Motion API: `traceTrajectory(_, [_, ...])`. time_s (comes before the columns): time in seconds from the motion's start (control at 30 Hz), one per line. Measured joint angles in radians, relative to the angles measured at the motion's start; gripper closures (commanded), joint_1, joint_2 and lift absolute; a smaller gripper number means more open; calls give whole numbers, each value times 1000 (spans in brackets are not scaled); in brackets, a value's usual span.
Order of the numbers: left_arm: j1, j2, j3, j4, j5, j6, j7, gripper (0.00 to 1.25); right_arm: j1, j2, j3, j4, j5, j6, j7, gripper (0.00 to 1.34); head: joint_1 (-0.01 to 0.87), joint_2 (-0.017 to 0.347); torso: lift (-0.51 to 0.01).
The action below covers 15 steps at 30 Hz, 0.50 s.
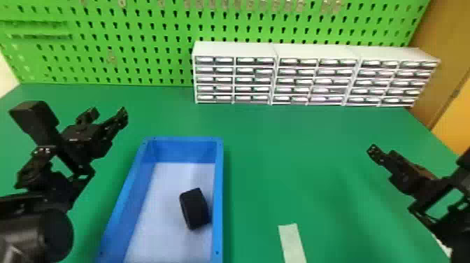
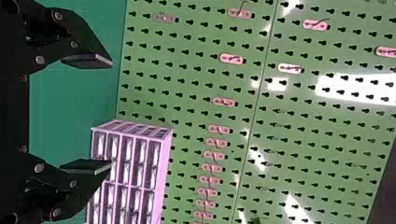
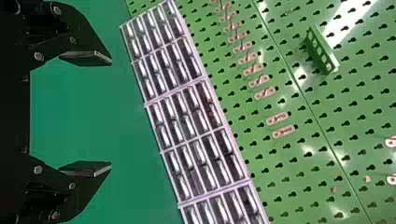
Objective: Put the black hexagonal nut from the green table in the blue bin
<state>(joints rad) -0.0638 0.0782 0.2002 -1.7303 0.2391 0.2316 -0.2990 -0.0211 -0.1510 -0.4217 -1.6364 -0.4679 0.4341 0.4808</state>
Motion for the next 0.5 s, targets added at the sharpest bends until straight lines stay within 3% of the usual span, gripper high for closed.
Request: traceTrajectory(0.5, [-1, 0, 2, 0, 0, -3, 0, 486, 7, 24, -28, 7, 14, -29, 2, 469, 691, 9, -97])
